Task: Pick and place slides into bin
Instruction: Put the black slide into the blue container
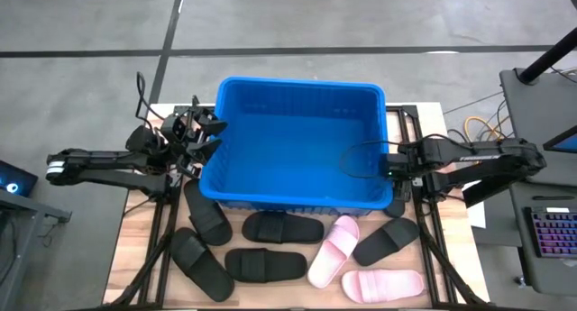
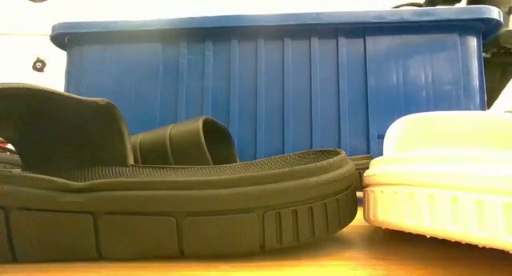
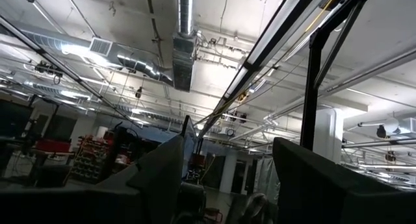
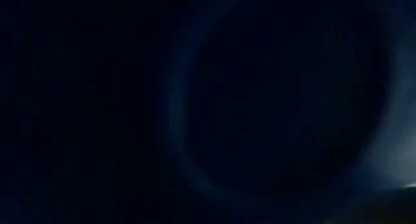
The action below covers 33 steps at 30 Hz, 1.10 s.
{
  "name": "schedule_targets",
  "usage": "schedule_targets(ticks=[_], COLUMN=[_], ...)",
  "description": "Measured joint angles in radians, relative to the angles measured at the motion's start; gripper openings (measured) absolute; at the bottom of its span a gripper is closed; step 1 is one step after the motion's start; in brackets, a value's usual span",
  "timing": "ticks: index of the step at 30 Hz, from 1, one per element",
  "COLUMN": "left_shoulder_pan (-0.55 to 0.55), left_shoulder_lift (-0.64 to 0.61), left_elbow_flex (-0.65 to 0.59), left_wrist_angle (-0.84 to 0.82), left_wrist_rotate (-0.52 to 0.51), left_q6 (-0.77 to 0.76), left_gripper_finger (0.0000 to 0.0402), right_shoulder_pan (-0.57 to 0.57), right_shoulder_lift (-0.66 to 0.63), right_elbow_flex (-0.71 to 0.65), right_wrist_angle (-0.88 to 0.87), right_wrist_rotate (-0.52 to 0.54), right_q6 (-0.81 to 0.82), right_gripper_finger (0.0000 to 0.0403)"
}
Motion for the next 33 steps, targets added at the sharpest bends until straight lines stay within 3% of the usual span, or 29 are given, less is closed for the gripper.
schedule_targets(ticks=[8, 16, 19, 23, 27, 33], left_shoulder_pan=[0.0, 0.0, 0.0, 0.0, 0.0, 0.0], left_shoulder_lift=[-0.005, -0.002, -0.001, -0.001, 0.0, 0.002], left_elbow_flex=[0.0, 0.0, 0.0, 0.0, 0.0, 0.0], left_wrist_angle=[0.002, 0.003, 0.001, 0.001, 0.002, 0.003], left_wrist_rotate=[0.0, 0.0, 0.0, 0.0, 0.0, 0.0], left_q6=[0.0, 0.0, 0.0, 0.0, 0.0, 0.0], left_gripper_finger=[0.0223, 0.0223, 0.0223, 0.0223, 0.0223, 0.0223], right_shoulder_pan=[0.001, 0.0, 0.0, -0.022, -0.065, -0.178], right_shoulder_lift=[-0.012, -0.084, -0.12, -0.166, -0.203, -0.218], right_elbow_flex=[0.026, 0.194, 0.264, 0.333, 0.356, 0.328], right_wrist_angle=[-0.018, -0.184, -0.174, -0.12, -0.114, -0.116], right_wrist_rotate=[0.023, 0.119, 0.212, 0.339, 0.363, 0.353], right_q6=[0.056, 0.194, 0.317, 0.607, 0.806, 0.877], right_gripper_finger=[0.0226, 0.0226, 0.0226, 0.0226, 0.0226, 0.0226])
